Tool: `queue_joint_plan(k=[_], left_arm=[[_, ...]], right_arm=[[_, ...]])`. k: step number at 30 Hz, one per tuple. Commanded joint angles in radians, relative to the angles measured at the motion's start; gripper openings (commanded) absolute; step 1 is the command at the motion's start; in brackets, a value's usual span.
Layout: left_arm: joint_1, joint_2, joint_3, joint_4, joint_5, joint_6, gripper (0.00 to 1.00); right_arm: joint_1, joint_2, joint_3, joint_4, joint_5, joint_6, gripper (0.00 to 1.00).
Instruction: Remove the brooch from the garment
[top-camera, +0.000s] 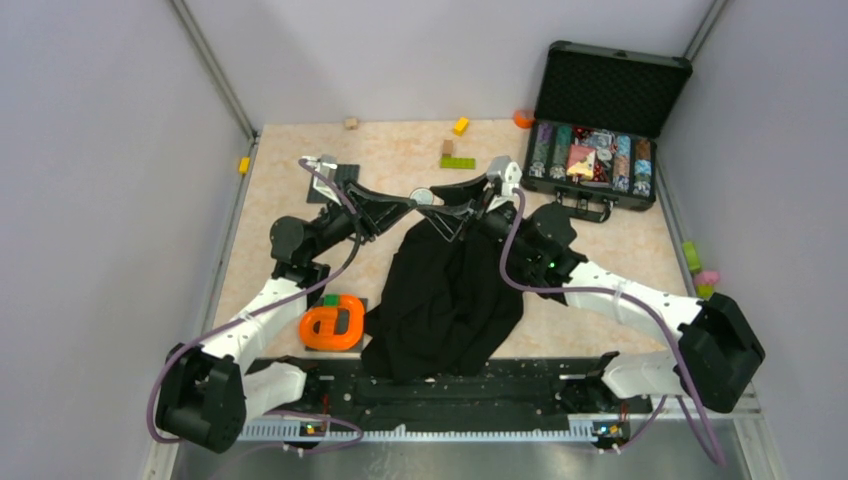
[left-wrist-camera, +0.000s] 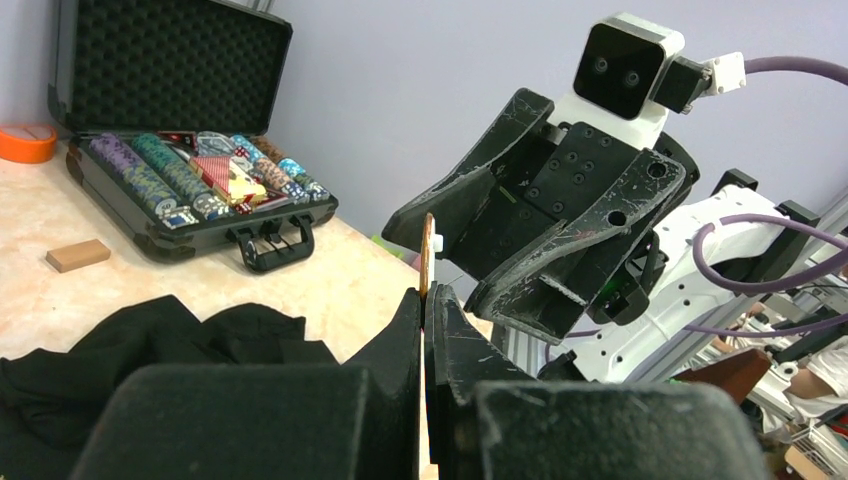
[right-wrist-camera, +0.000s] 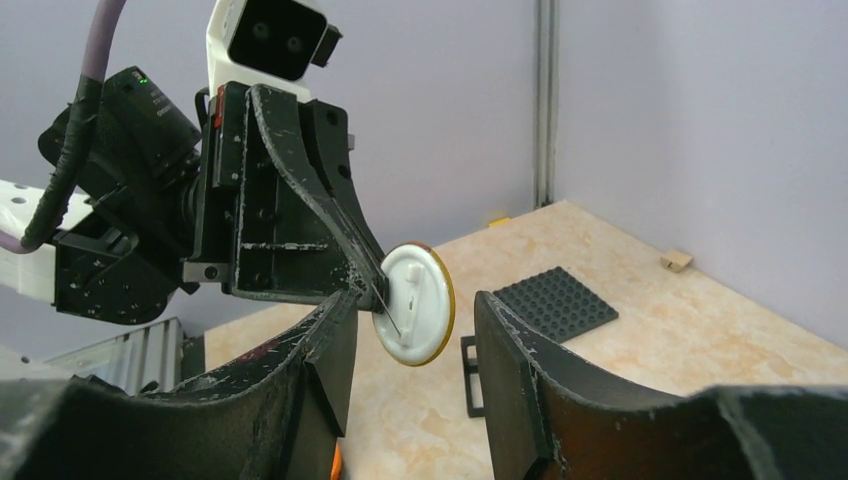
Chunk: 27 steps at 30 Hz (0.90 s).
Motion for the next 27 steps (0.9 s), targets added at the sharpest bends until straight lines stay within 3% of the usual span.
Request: queue_joint_plan(k=[1,11,17,27], left_arm=[[0.004,0.001,0.033,0.03,0.027,0.008,0.0],[0.005,0.003,0.038,0.041,0.051,-0.007,0.0],[0.002,0.014,0.029,0.072,0.076,-0.01,0.0],[0.001,0.007,0.002,0.116,0.103,0.032,0.0]], right_arm=[[-0.004,0.013,0.054,-0.015,-0.036,-0.03,0.48],[-0.005,0.017,0.06,-0.031,-0.028,-0.051,0.3],[-0.004,0.032,0.064,-0.001,-0.027,-0.003,0.31],[-0.005,0.06,0.079,0.015,-0.004,0.092,0.19]])
